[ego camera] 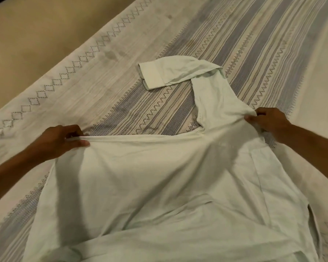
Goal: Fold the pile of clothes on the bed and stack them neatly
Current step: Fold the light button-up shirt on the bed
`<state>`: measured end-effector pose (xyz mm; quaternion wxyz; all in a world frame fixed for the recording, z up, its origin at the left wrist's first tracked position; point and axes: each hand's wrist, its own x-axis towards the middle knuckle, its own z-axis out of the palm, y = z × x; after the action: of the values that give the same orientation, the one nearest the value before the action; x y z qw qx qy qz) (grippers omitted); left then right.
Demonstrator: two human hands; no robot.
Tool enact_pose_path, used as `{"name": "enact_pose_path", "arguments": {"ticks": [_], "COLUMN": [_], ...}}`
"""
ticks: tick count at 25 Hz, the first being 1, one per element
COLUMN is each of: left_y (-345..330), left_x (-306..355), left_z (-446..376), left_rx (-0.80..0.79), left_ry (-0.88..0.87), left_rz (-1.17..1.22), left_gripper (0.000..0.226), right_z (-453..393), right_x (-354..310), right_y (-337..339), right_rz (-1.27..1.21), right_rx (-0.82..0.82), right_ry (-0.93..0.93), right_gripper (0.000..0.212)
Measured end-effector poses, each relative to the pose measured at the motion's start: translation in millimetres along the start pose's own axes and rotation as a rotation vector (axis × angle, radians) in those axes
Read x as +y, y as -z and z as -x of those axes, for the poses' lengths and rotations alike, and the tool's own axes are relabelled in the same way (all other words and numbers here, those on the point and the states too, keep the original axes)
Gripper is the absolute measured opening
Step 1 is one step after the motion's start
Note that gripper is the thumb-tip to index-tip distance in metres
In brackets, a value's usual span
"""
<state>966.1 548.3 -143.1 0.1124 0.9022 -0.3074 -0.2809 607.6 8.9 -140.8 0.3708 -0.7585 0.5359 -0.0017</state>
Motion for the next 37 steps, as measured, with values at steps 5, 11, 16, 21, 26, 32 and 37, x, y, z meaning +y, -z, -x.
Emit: {"name": "enact_pose_path", "arguments": {"ticks": [5, 11, 16, 21, 26, 32, 37], "left_y": [-6.1, -25.8, -94.5, -120.8, -100.6, -120.6, -99.7], "left_x": [14.1, 10.7, -40.6, -30.8, -45.4, -34.2, -0.9], "left_z": [29.2, 132.7, 202.1, 206.2, 219.4, 217.3, 228.2], "left_rx": [0.268, 0.475, 0.145, 0.188, 0.290, 0.148, 0.278], "left_ry": [0.041, -0.229, -0.382, -0.388, -0.392, -0.213, -0.211], "left_rz": [-0.001, 0.002, -0.258, -0.409, -0.390, -0.381, -0.320], "left_gripper": [0.019, 0.016, 0.025, 0.026, 0.034, 0.027, 0.023], "right_z": [21.3, 113.4, 177.0, 177.0, 197.2, 196.2, 181.3], "right_x": [-2.2, 32.2, 86.5, 99.5, 122.1, 122.4, 30.8], "right_y": [7.6, 61.4, 61.1, 33.5, 47.5, 8.3, -21.1], "right_rz": [-0.578, -0.682, -0.010, 0.258, 0.378, 0.697, 0.559], "right_rx": [-0.053, -0.182, -0.314, -0.107, -0.020, 0.022, 0.134], "right_ry": [-0.239, -0.043, 0.098, 0.349, 0.410, 0.501, 0.545], "right_gripper": [0.016, 0.016, 0.028, 0.066, 0.033, 0.017, 0.059]}}
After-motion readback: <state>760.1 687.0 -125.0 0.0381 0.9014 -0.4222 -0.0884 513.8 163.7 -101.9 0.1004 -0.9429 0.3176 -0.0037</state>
